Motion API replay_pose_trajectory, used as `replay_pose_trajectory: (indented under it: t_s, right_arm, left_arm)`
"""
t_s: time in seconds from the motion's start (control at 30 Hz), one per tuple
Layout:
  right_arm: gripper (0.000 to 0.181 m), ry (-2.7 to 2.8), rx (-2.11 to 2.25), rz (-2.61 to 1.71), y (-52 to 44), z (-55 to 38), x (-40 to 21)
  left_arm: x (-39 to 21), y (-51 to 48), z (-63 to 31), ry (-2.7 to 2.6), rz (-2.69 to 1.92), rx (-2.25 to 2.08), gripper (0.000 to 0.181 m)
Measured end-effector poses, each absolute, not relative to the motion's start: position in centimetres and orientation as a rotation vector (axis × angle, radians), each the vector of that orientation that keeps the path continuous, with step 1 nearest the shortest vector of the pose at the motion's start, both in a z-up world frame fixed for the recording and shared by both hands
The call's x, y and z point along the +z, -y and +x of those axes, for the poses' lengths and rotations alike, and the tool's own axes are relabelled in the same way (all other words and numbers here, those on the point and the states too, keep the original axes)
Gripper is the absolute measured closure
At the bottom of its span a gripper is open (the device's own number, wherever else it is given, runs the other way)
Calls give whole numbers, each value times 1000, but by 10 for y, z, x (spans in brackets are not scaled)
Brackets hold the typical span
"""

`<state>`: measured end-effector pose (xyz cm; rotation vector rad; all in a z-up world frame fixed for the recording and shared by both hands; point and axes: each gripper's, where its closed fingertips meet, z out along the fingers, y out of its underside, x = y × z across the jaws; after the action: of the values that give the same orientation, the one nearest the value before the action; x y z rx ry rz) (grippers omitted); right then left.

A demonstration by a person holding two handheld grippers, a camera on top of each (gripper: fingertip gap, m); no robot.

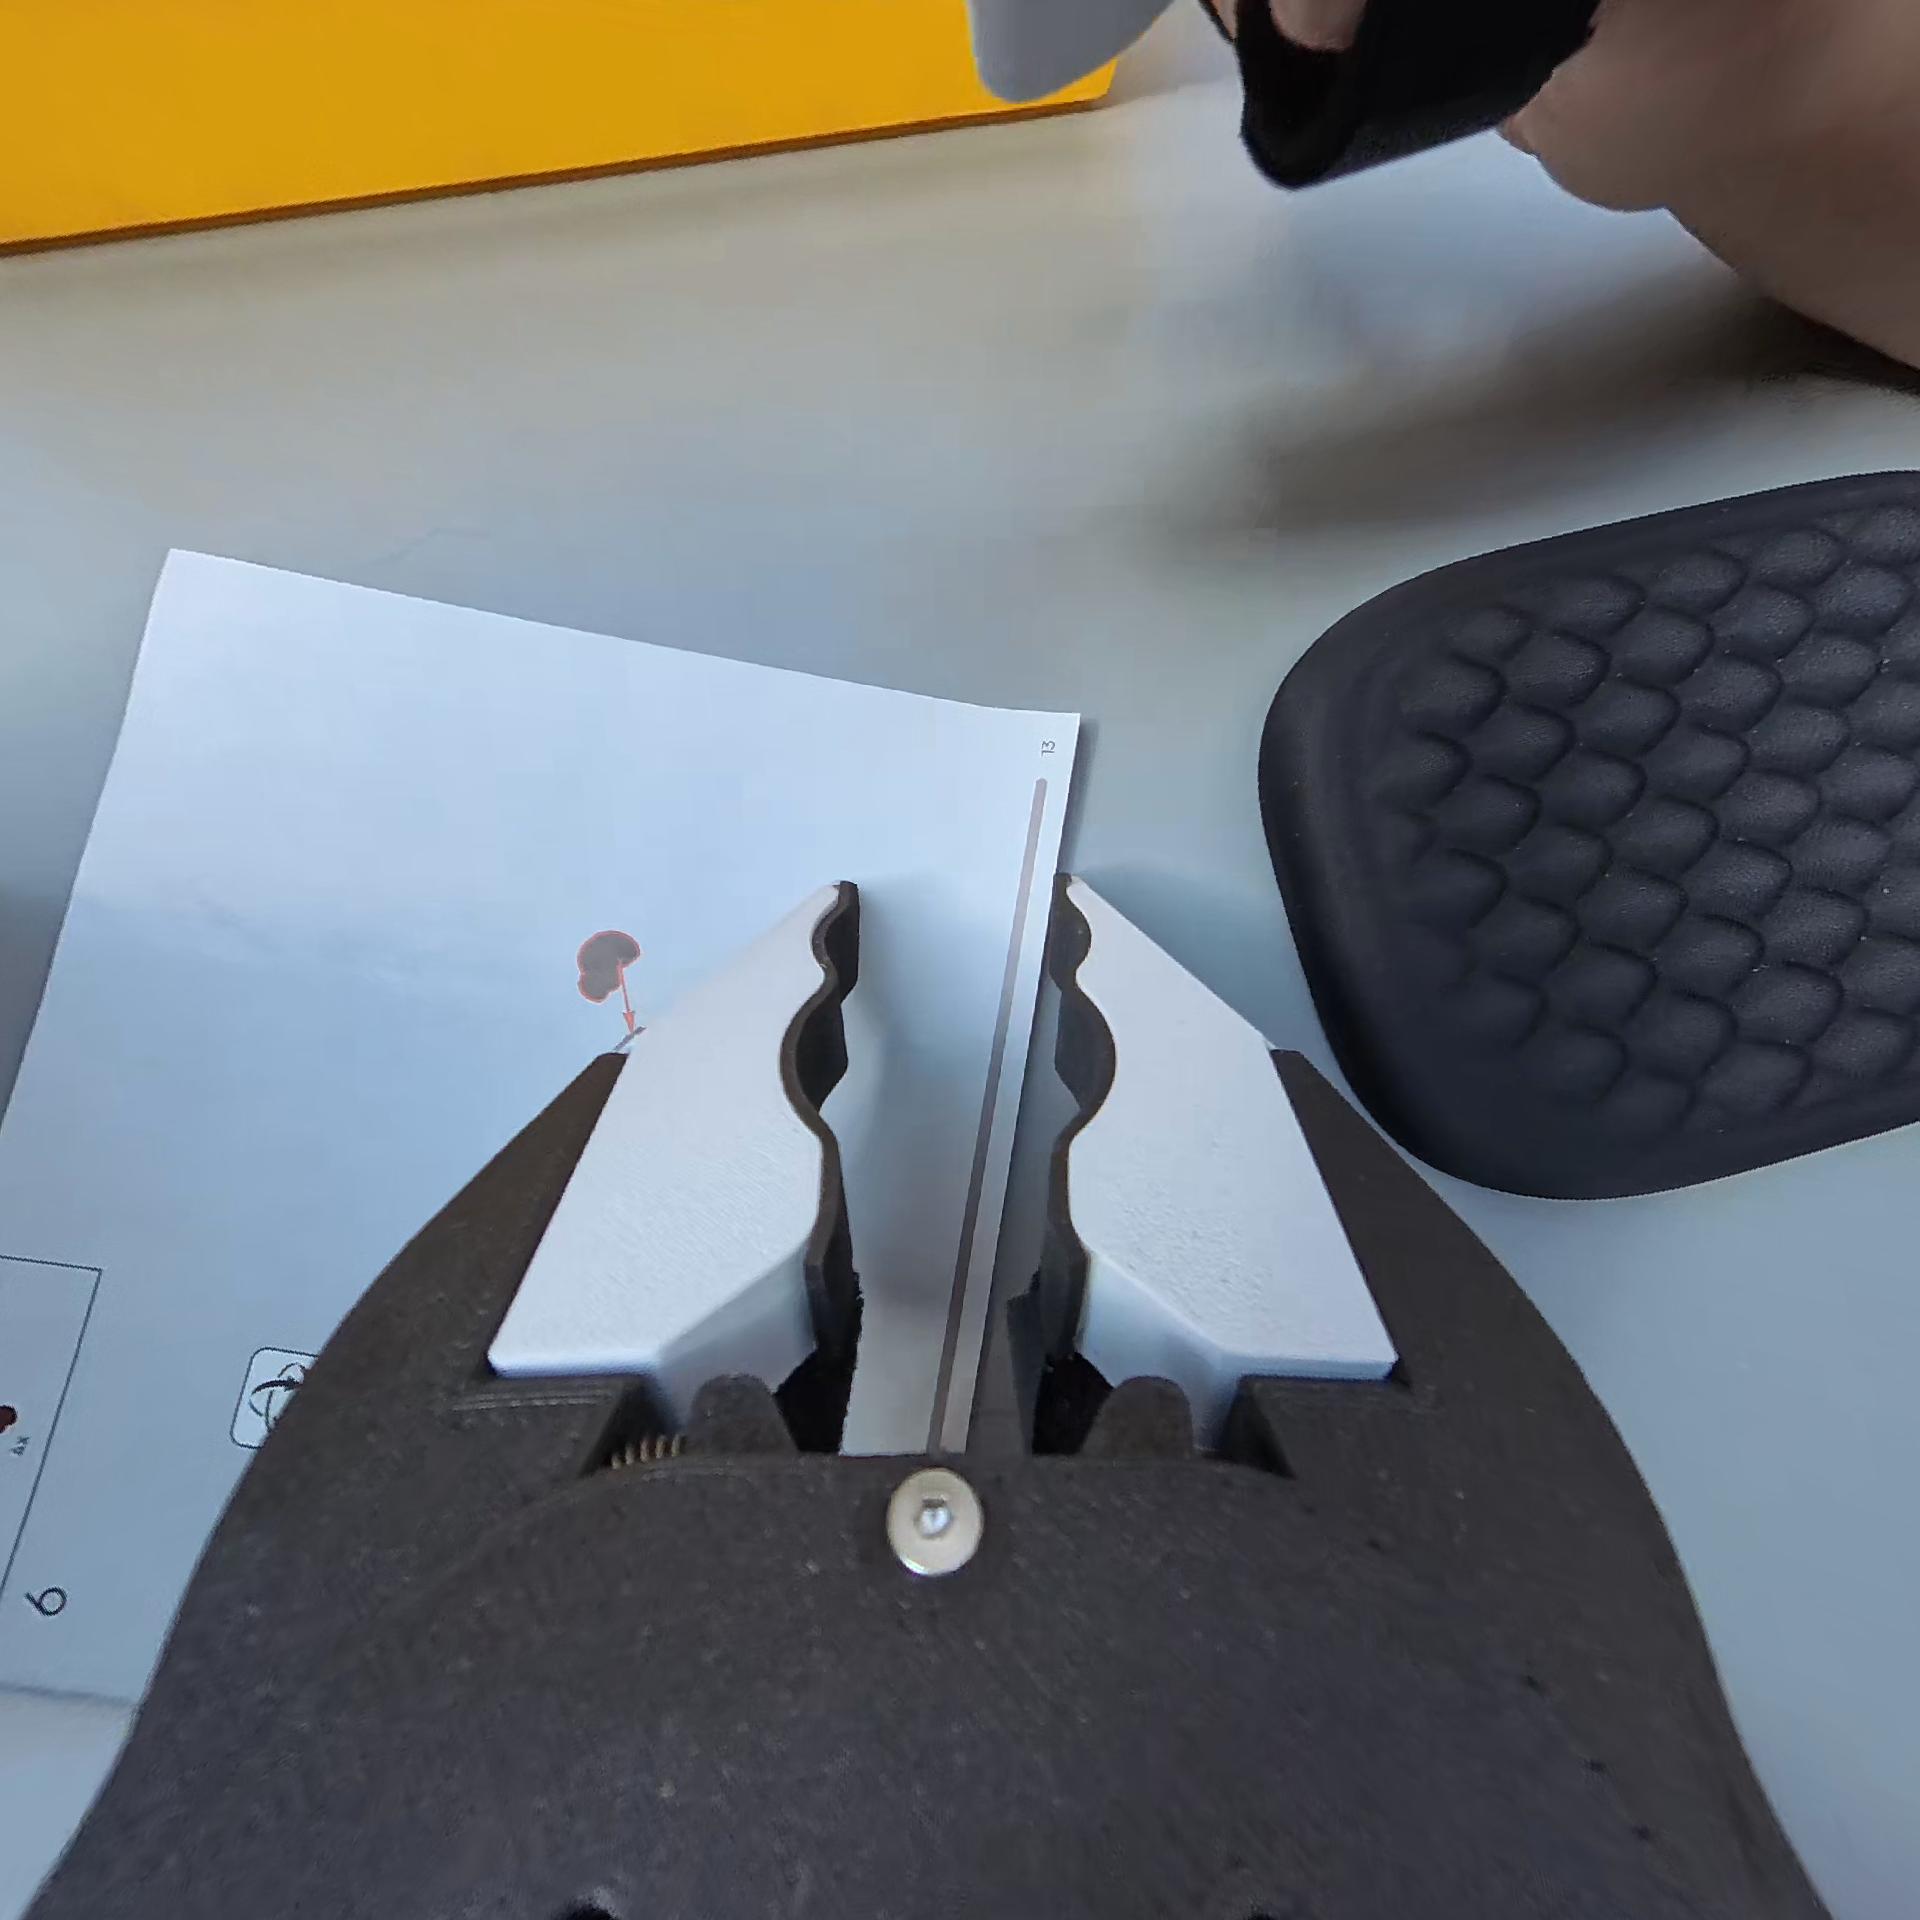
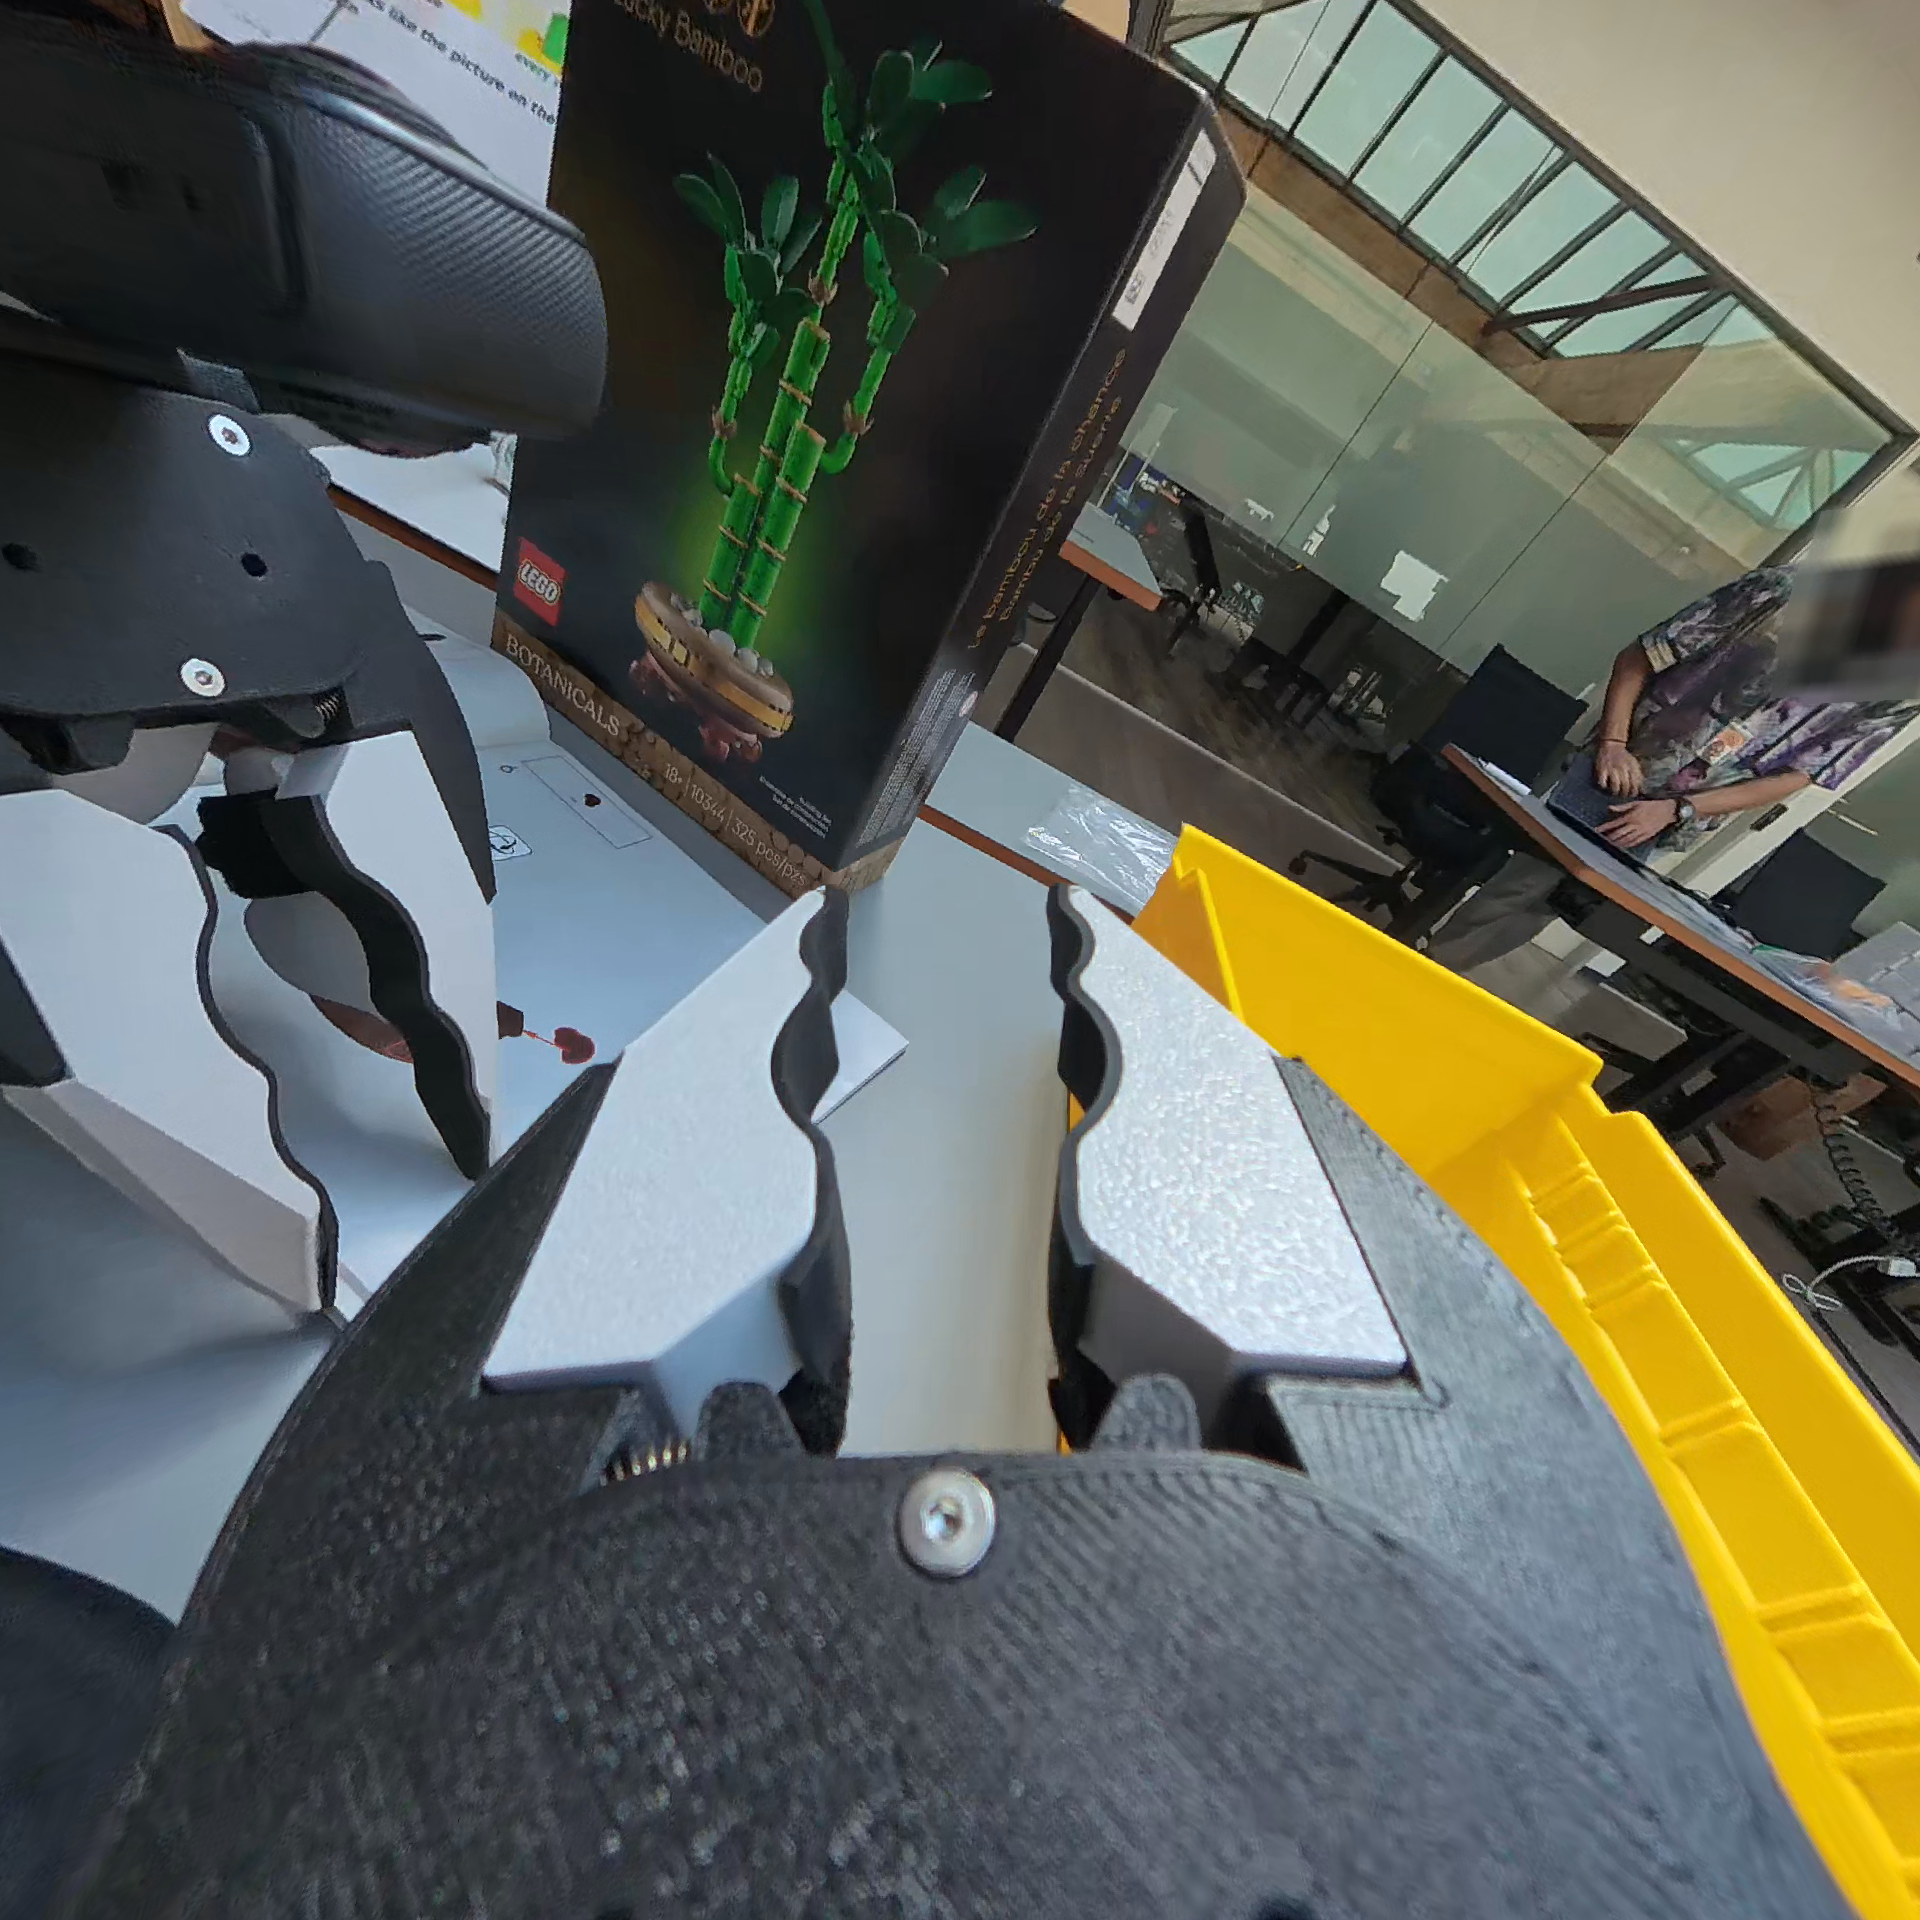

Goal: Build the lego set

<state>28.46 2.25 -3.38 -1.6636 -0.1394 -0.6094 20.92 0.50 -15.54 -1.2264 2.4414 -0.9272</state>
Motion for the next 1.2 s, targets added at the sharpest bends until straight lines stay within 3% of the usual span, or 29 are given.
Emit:
replay_pose_trajectory:
  t_s: [1.0, 1.2]
  right_arm:
    - [144, 233, -223, -2000, 8, 239, -101]
    - [145, 358, -366, -2030, 20, 231, -125]
  left_arm:
    - [-150, -7, 210, -2352, -1430, -1209, 151]
    - [-150, -6, 209, -2360, -1435, -1267, 157]
